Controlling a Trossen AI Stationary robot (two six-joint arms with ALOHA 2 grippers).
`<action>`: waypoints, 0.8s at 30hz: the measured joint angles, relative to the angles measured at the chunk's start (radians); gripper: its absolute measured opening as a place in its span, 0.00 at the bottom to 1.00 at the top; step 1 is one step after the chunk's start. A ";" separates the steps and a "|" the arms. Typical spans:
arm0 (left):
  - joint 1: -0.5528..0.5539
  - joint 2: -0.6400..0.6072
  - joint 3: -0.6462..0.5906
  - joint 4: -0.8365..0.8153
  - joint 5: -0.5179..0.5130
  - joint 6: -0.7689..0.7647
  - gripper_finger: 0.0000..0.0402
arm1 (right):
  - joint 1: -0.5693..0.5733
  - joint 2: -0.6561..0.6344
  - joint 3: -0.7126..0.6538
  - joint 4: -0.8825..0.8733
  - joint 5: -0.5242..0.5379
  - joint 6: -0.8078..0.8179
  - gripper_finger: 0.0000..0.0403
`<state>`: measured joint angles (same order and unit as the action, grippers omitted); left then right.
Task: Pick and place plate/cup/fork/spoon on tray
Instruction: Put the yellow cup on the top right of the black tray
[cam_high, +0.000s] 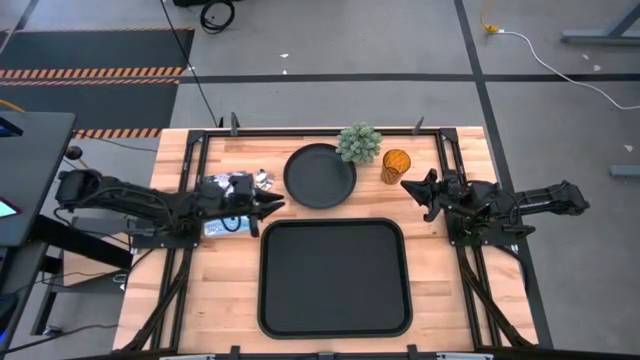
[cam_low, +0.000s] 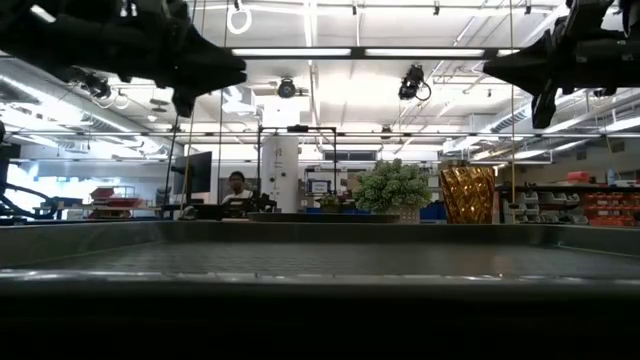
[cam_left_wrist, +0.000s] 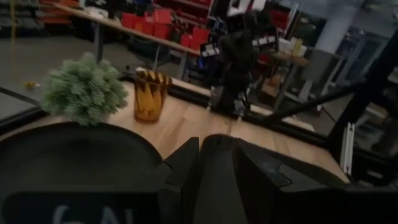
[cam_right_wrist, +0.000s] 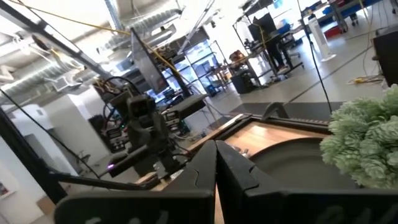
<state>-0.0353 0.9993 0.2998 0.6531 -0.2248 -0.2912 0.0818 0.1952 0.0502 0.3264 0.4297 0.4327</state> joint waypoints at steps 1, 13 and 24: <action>0.000 0.023 0.013 0.002 0.005 0.001 0.26 | 0.000 0.004 0.000 0.003 0.000 -0.006 0.02; 0.076 0.326 0.208 0.001 0.121 0.199 0.26 | -0.007 0.050 0.000 0.002 0.135 -0.053 0.02; 0.246 0.621 0.505 -0.081 0.384 0.277 0.26 | -0.008 0.049 0.051 0.005 0.125 -0.142 0.02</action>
<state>0.2106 1.6204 0.8051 0.5717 0.1592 -0.0143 0.0743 0.2443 0.1011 0.3313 0.5547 0.2907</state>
